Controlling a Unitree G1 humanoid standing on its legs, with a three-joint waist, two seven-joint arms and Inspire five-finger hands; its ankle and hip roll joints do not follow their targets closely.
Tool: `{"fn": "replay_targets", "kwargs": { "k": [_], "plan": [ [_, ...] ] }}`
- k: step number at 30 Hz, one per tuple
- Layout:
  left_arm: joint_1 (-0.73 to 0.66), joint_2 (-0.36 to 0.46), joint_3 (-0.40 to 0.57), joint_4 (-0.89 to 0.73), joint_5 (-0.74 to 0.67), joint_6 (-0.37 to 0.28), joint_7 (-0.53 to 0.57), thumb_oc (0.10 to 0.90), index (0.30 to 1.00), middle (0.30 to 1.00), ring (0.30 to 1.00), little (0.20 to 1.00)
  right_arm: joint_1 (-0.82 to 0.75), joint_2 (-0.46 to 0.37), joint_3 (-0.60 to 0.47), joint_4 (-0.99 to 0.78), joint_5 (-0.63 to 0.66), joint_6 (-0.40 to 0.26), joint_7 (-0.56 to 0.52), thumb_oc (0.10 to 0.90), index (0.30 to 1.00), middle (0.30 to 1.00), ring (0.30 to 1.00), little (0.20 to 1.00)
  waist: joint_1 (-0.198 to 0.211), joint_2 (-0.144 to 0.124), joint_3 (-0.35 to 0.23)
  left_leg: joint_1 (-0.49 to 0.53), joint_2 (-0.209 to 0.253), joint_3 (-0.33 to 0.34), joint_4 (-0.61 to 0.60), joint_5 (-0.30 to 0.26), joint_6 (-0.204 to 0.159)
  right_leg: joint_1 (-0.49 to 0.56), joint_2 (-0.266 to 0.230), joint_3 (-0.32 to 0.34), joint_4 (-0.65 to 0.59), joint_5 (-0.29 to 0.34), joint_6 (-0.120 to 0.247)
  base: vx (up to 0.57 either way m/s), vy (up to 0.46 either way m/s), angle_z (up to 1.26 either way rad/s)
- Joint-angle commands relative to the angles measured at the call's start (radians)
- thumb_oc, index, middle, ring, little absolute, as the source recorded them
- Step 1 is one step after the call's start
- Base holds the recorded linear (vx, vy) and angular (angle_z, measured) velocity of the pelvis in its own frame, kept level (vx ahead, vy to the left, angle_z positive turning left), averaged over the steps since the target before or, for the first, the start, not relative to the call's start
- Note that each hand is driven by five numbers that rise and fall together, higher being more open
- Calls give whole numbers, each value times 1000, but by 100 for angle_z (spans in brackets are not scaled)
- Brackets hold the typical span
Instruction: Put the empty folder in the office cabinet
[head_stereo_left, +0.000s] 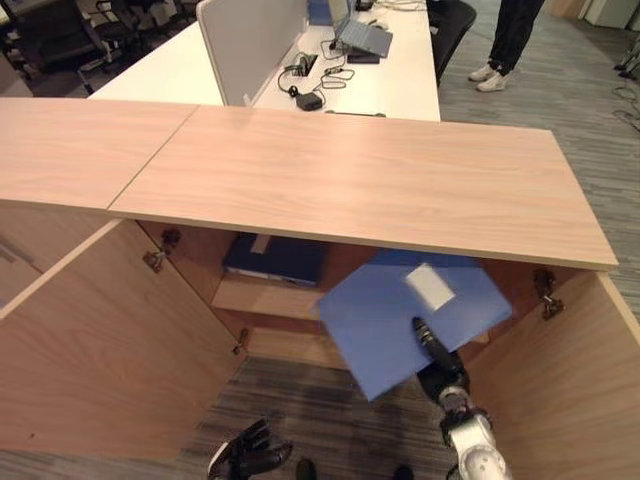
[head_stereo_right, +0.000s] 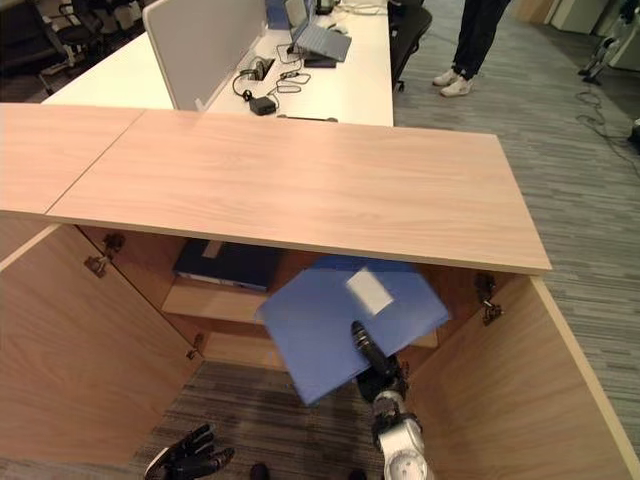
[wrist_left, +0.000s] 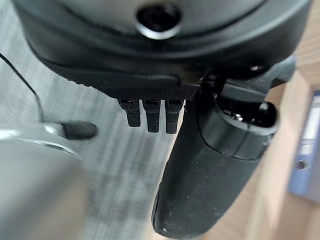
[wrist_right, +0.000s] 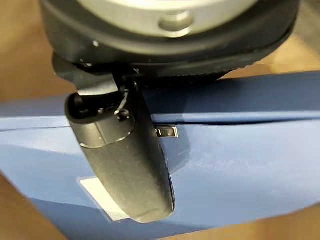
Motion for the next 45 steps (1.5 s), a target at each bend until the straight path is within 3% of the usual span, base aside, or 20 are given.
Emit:
{"fn": "replay_targets", "kwargs": {
  "k": [1, 5, 15, 17, 18, 20, 23, 34, 45],
  "plan": [
    [-97, 50, -32, -18, 47, -67, 3, 800, 900, 900, 900, 900, -197, -22, -176, -52, 111, -211, -25, 400, 300, 300, 300, 300, 16, 23, 76, 28, 75, 88, 2, -17, -89, 34, -30, 11, 33, -113, 79, -62, -15, -1],
    [-111, 56, -51, -22, 31, -70, 4, 800, 900, 900, 900, 900, -272, -57, -256, 33, 160, -264, -66, 400, 300, 300, 300, 300, 23, 39, 98, 11, 72, 88, 2, -12, -91, 15, -36, 16, 36, -110, 82, -63, -8, 0],
    [-185, 84, -114, -50, -7, -93, 12, 800, 900, 900, 900, 900, -534, -294, -415, 293, 281, -327, -147, 400, 300, 300, 300, 300, 34, 152, 172, -57, 60, 96, 2, 6, -108, -82, -84, 43, 54, -94, 100, -86, 36, -1],
    [-194, 82, -122, -50, -6, -94, 10, 800, 900, 900, 900, 900, -553, -316, -419, 314, 288, -324, -147, 400, 300, 300, 300, 300, 36, 163, 174, -67, 60, 97, 2, 14, -107, -93, -87, 44, 53, -86, 101, -43, 24, 0],
    [-207, 86, -147, -64, -8, -99, 4, 800, 900, 900, 900, 900, -593, -361, -420, 348, 297, -316, -151, 400, 300, 300, 300, 300, 36, 187, 180, -80, 57, 98, 2, 13, -113, -106, -100, 46, 50, -83, 109, -70, 37, 0],
    [-220, 85, -170, -71, -6, -105, 1, 800, 900, 900, 900, 900, -639, -401, -397, 373, 291, -310, -155, 400, 300, 300, 300, 300, 36, 205, 188, -96, 55, 104, 2, 15, -115, -130, -109, 55, 51, -79, 113, -64, 31, -9],
    [-236, 83, -202, -82, -12, -107, 1, 800, 900, 900, 900, 900, -718, -442, -342, 399, 268, -295, -164, 400, 300, 300, 300, 300, 42, 221, 193, -121, 57, 119, 2, 18, -114, -172, -120, 71, 60, -72, 118, -40, 11, -5],
    [-241, 100, -262, -76, 3, -106, -7, 800, 900, 900, 900, 900, -964, -520, -201, 423, 217, -293, -195, 400, 300, 300, 300, 300, 74, 229, 190, -171, 64, 135, 2, 27, -121, -242, -133, 94, 69, -61, 120, 12, -15, -13],
    [-234, 154, -266, -56, 0, -101, 6, 800, 900, 900, 900, 900, -1203, -571, -64, 427, 218, -302, -207, 400, 300, 300, 300, 300, 112, 185, 152, -184, 76, 111, 2, 26, -121, -253, -113, 89, 85, -87, 104, 76, -51, 3]
  ]
}}
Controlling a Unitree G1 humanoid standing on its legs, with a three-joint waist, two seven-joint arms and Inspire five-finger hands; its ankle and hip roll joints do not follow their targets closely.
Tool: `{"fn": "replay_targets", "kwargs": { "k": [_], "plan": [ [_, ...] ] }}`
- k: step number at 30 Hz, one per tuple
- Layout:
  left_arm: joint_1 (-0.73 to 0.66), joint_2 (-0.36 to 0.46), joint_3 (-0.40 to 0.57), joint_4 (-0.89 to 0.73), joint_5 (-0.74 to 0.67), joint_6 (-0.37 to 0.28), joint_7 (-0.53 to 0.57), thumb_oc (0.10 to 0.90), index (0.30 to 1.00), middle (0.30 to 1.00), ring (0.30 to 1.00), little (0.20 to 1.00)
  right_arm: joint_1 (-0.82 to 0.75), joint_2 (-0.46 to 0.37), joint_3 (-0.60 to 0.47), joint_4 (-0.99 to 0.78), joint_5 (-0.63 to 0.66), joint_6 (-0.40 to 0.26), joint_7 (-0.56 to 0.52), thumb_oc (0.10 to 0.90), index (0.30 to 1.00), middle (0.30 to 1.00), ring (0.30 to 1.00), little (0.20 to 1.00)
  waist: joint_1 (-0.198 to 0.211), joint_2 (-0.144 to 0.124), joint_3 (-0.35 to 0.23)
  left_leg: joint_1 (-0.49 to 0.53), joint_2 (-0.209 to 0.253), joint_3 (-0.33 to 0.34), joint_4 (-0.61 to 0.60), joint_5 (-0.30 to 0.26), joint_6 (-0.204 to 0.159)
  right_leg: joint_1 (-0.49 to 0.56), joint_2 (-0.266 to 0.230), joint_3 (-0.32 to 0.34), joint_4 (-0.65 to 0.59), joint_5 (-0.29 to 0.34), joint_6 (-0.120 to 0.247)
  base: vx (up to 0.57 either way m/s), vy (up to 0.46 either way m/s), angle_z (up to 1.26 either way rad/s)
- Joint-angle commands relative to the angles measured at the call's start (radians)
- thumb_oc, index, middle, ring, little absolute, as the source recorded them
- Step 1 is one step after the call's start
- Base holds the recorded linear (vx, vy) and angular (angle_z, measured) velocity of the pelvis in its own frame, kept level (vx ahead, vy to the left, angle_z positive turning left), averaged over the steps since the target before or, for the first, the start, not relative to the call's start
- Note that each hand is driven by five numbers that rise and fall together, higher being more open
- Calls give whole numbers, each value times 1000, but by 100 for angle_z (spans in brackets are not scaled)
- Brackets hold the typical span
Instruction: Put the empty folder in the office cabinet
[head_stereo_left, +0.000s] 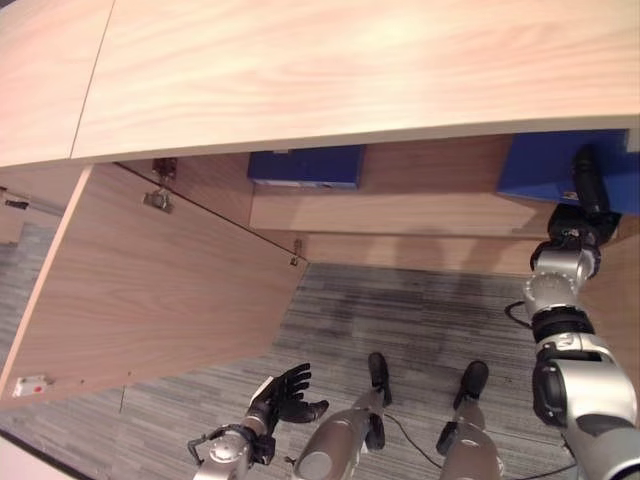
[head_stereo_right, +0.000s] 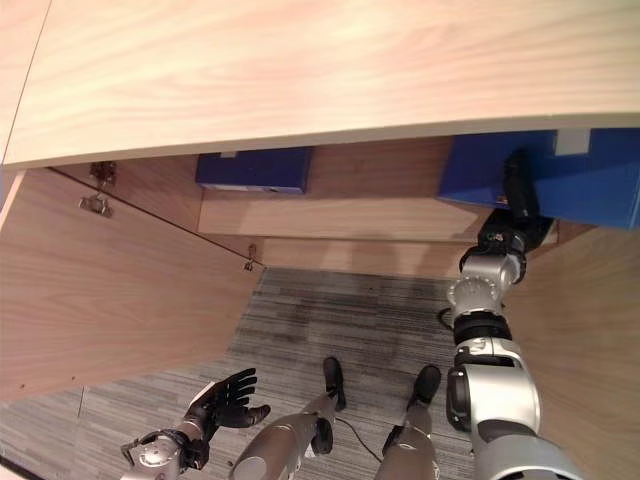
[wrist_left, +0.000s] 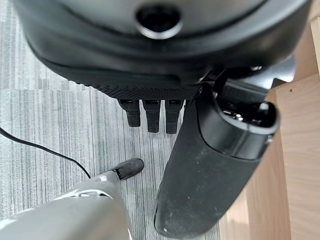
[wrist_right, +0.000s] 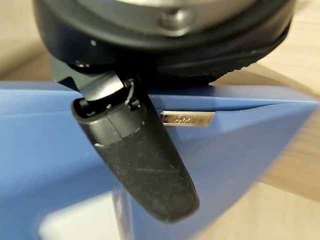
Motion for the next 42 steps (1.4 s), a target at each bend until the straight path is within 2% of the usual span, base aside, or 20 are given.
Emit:
{"fn": "replay_targets", "kwargs": {
  "k": [1, 6, 11, 16, 20, 26, 28, 29, 34, 37, 42],
  "plan": [
    [-29, 101, -25, 22, -28, -29, 12, 800, 900, 900, 900, 900, -264, -166, 66, -76, 4, -100, 53, 400, 300, 300, 300, 300, 2, -64, -81, 67, 144, 39, -2, -25, -164, 38, -39, 17, 88, -193, 83, 90, -52, 11],
    [-36, 107, -16, 28, -43, -23, 33, 800, 900, 900, 900, 900, -289, -88, 104, -200, -19, -138, 44, 400, 300, 300, 300, 300, 8, -101, -94, 81, 140, 25, -2, -33, -156, 50, -16, 18, 104, -218, 66, 82, -48, 13],
    [-40, 112, -5, 34, -52, -15, 44, 800, 900, 900, 900, 900, -314, -18, 139, -236, -48, -133, 34, 400, 300, 300, 300, 300, 16, -133, -97, 95, 143, 21, 2, -40, -149, 53, 0, 17, 125, -236, 55, 46, -15, 1],
    [-56, 115, 3, 42, -66, -14, 55, 800, 900, 900, 900, 900, -309, -10, 126, -216, -39, -121, 40, 400, 300, 300, 300, 300, 26, -161, -95, 91, 150, 13, 7, -40, -152, 57, 14, 10, 128, -245, 49, 32, -33, 2],
    [-61, 124, 9, 25, -81, -15, 56, 800, 900, 900, 900, 900, -284, -41, 87, -185, -7, -119, 48, 400, 300, 300, 300, 300, 33, -167, -90, 80, 152, 4, 8, -37, -155, 55, 22, 1, 130, -251, 48, 13, -27, 7],
    [-59, 138, 17, 0, -90, -20, 51, 800, 900, 900, 900, 900, -262, -102, 71, -102, 32, -84, 61, 400, 300, 300, 300, 300, 39, -159, -76, 67, 154, -2, 8, -35, -155, 31, 18, -4, 159, -261, 49, -1, -12, 9],
    [-59, 144, 15, -10, -93, -19, 53, 800, 900, 900, 900, 900, -247, -125, 57, -43, 71, -63, 67, 400, 300, 300, 300, 300, 42, -140, -57, 57, 155, 4, 9, -32, -153, -3, 11, -2, 194, -268, 50, -28, 5, 7],
    [-60, 145, 15, -10, -93, -19, 53, 800, 900, 900, 900, 900, -247, -126, 57, -41, 73, -62, 70, 400, 300, 300, 300, 300, 43, -141, -58, 56, 155, 5, 9, -32, -153, -5, 11, -1, 197, -270, 50, 0, 0, 0],
    [-64, 146, 2, -19, -83, -18, 55, 800, 900, 900, 900, 900, -236, -101, 28, -14, 121, -61, 67, 400, 300, 300, 300, 300, 48, -120, -44, 43, 156, 12, 12, -32, -149, -53, 0, 13, 240, -280, 50, -18, 9, -7],
    [-77, 146, -8, -30, -84, -19, 61, 800, 900, 900, 900, 900, -230, -61, 6, 7, 144, -67, 54, 400, 300, 300, 300, 300, 52, -99, -25, 13, 160, 15, 44, -42, -142, -107, -12, 29, 296, -293, 48, -44, 6, -12],
    [-89, 146, -11, -49, -101, -23, 64, 800, 900, 900, 900, 900, -223, -37, -5, 24, 136, -60, 43, 400, 300, 300, 300, 300, 55, -88, -11, -38, 164, 5, 99, -61, -138, -159, -29, 35, 348, -306, 48, -16, -8, -5]
  ]
}}
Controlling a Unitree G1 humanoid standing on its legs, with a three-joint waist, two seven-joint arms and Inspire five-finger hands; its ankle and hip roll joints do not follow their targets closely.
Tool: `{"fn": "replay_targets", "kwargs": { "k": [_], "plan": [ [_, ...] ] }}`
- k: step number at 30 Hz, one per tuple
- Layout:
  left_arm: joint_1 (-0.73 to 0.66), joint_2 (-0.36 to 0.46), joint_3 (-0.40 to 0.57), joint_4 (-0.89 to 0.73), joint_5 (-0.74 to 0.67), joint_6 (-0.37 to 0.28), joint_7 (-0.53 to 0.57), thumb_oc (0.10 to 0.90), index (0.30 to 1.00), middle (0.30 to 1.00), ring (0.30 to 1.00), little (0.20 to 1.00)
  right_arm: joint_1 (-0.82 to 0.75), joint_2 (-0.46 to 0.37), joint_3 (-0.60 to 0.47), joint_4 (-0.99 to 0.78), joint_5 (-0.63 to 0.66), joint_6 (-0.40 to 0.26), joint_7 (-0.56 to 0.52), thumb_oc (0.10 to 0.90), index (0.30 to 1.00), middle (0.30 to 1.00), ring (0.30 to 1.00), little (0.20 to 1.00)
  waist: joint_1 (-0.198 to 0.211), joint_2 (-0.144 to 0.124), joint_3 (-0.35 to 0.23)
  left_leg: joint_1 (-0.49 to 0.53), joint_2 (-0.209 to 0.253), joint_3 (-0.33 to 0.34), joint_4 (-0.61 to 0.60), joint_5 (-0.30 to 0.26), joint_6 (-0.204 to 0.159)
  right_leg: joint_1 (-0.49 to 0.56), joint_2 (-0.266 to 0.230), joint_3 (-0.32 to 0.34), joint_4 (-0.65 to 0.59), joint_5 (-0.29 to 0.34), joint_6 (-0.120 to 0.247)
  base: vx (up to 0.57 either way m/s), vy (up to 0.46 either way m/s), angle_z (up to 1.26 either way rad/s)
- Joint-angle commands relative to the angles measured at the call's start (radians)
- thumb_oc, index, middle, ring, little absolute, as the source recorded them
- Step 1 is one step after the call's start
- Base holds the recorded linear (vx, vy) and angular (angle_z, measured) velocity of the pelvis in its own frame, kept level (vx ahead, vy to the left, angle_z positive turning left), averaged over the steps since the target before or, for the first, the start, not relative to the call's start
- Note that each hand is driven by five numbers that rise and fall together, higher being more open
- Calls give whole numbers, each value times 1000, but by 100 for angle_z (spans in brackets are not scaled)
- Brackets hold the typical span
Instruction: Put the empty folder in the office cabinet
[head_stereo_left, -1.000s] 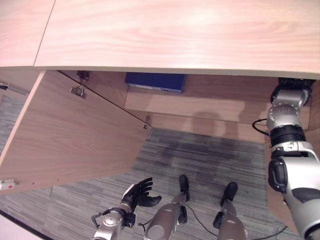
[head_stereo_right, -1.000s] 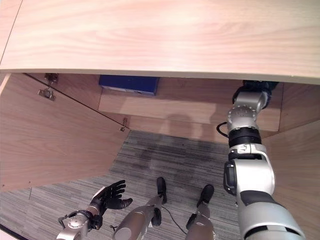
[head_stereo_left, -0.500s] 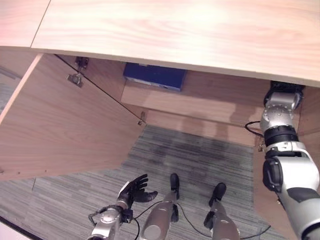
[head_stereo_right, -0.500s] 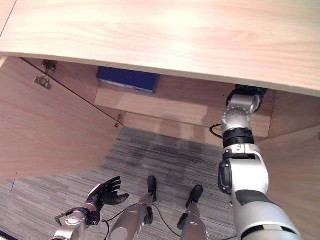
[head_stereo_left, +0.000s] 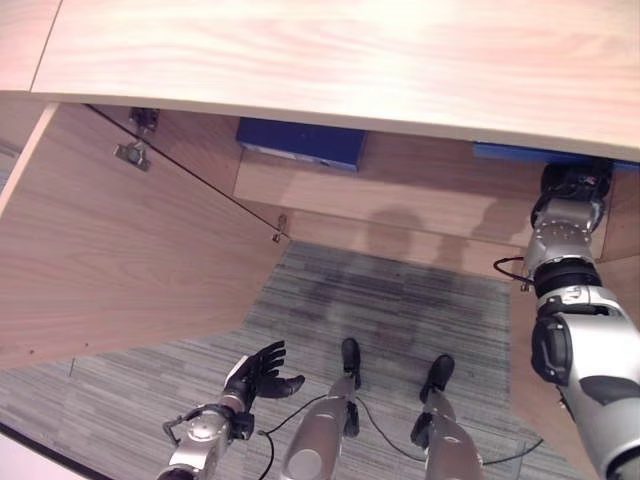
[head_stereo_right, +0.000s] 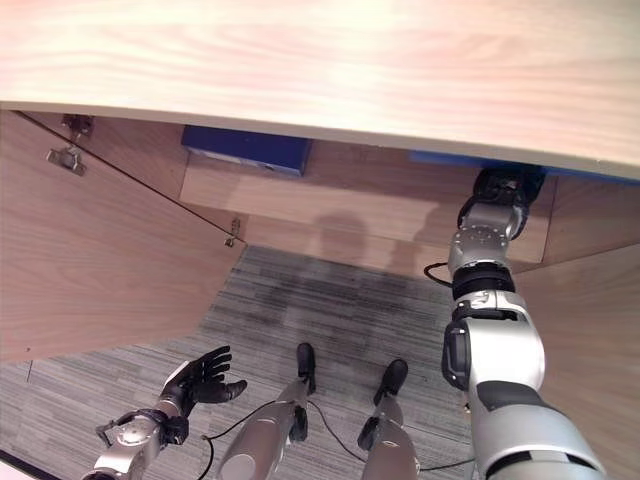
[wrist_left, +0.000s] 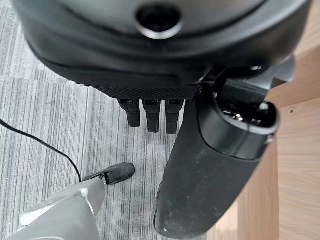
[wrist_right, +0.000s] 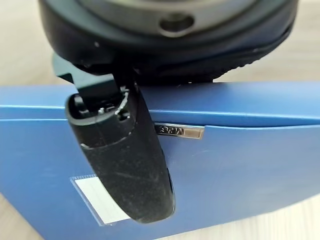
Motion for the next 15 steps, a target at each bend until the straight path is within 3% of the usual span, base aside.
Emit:
{"fn": "replay_targets", "kwargs": {
  "k": [1, 2, 7, 9, 15],
  "plan": [
    [-19, 41, -33, -19, -28, -31, 19, 800, 900, 900, 900, 900, -92, -76, 34, -52, -11, -43, 58, 400, 300, 300, 300, 300, 29, 13, -12, 31, 112, 46, 103, -98, -125, -71, -69, 31, 253, -234, 67, 63, -29, 1],
    [-22, 43, -36, -29, -29, -32, 21, 800, 900, 900, 900, 900, -89, -76, 30, -38, -12, -38, 56, 400, 300, 300, 300, 300, 28, 16, -15, 19, 111, 30, 115, -121, -131, -82, -73, 47, 273, -263, 75, 55, -29, 0],
    [-31, 53, -46, -36, -17, -33, 24, 800, 900, 900, 900, 900, -83, -72, 19, 2, -11, -26, 53, 400, 300, 300, 300, 300, 27, 30, -2, -25, 109, 32, 132, -106, -128, -123, -85, 30, 301, -254, 69, -3, -2, 9],
    [-41, 52, -62, -11, 16, -23, 21, 800, 900, 900, 900, 900, -99, -60, 17, 36, 7, -17, 60, 400, 300, 300, 300, 300, 29, 38, -6, -32, 103, 13, 132, -121, -131, -129, -86, 47, 307, -277, 76, 44, 7, 14],
    [-43, 62, -33, -34, -23, -38, 22, 800, 900, 900, 900, 900, -86, -74, 25, -17, -26, -27, 64, 400, 300, 300, 300, 300, 26, 35, 1, -53, 98, 5, 133, -125, -135, -155, -92, 41, 334, -291, 77, 6, -12, 10]
  ]
}}
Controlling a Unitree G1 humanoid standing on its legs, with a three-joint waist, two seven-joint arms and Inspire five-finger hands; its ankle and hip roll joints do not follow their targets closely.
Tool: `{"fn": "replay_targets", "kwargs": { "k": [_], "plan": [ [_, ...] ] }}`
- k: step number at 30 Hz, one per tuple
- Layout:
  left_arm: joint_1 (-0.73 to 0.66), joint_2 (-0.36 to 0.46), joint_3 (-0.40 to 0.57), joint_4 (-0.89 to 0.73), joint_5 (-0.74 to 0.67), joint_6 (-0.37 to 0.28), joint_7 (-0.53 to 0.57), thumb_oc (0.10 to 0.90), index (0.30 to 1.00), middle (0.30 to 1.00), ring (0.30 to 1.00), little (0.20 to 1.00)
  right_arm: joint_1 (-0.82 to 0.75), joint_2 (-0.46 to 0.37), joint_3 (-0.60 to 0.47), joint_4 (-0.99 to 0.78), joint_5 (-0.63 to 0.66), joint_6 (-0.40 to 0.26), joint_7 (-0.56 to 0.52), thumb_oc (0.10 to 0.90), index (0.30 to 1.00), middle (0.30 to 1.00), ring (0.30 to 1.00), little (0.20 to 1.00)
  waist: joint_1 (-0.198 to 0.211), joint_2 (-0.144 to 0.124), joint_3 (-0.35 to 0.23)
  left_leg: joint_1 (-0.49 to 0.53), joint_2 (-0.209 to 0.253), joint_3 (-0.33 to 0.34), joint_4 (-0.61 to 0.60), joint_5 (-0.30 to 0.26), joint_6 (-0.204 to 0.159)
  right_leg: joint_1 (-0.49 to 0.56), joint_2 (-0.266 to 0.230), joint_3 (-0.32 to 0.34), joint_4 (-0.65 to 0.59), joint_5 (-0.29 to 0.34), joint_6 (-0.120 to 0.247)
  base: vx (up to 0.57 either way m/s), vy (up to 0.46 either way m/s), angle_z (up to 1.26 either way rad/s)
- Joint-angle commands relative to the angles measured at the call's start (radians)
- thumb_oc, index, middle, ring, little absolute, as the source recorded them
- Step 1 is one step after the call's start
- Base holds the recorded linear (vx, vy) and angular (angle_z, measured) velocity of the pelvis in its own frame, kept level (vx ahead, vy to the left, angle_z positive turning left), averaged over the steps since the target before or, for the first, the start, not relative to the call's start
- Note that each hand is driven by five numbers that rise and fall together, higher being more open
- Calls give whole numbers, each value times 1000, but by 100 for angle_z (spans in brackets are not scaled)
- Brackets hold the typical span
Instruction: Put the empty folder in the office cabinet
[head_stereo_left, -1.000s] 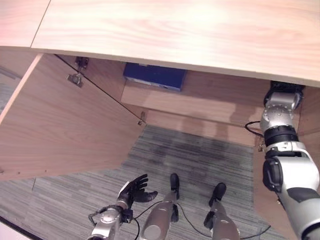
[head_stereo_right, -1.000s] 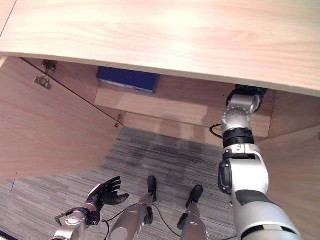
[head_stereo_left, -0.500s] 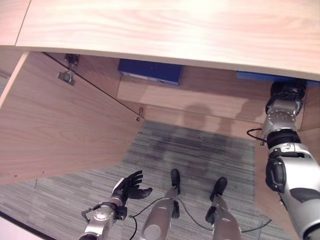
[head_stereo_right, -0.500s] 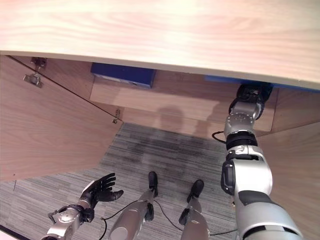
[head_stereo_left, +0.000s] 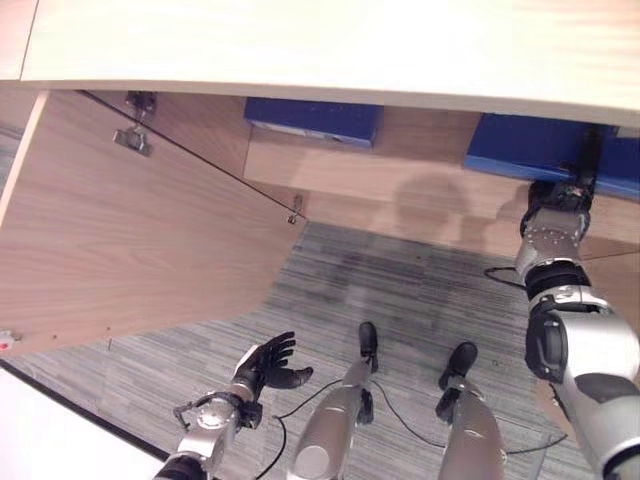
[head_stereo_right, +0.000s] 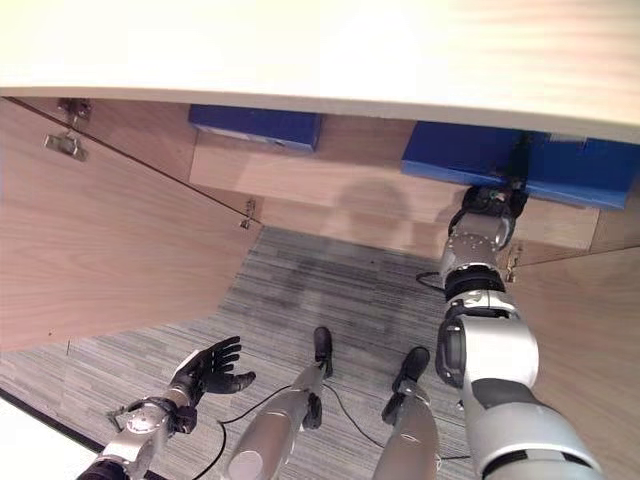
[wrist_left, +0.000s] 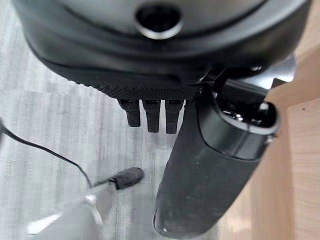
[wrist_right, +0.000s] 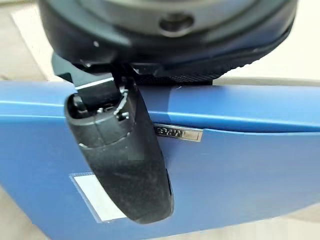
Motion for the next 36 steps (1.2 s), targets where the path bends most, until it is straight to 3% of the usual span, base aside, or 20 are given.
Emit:
{"fn": "replay_targets", "kwargs": {
  "k": [1, 11, 22, 30, 36],
  "plan": [
    [14, 62, 3, 3, -25, -27, 21, 800, 900, 900, 900, 900, -67, -75, 29, -61, -30, -37, 55, 400, 300, 300, 300, 300, 9, -20, -19, 32, 115, 39, 130, -146, -137, 47, -15, 41, 13, -125, 88, 22, 7, 12],
    [28, 66, 5, -2, -34, -26, 25, 800, 900, 900, 900, 900, -65, -87, 37, -49, -45, -32, 44, 400, 300, 300, 300, 300, 11, -25, -23, 37, 110, 34, 127, -153, -136, 50, -14, 37, 22, -132, 84, 7, 4, 2],
    [11, 62, -8, 1, -29, -28, 43, 800, 900, 900, 900, 900, -90, -32, 37, 40, -48, -14, 3, 400, 300, 300, 300, 300, 14, -25, -13, 48, 112, 28, 107, -146, -137, 51, -5, 34, 17, -134, 82, 0, 0, 0],
    [7, 81, -11, -10, -35, -37, 39, 800, 900, 900, 900, 900, -139, -100, 67, 65, -76, -4, -22, 400, 300, 300, 300, 300, 27, -21, -15, 30, 111, 18, 85, -129, -142, 20, -8, 26, 29, -136, 87, 6, -7, 4],
    [19, 94, -2, 1, -42, -42, 41, 800, 900, 900, 900, 900, -214, -206, 128, 80, -112, 6, -46, 400, 300, 300, 300, 300, 42, -16, -31, 12, 107, 10, 58, -112, -148, -8, -16, 22, 42, -141, 88, 23, 9, 6]
  ]
}}
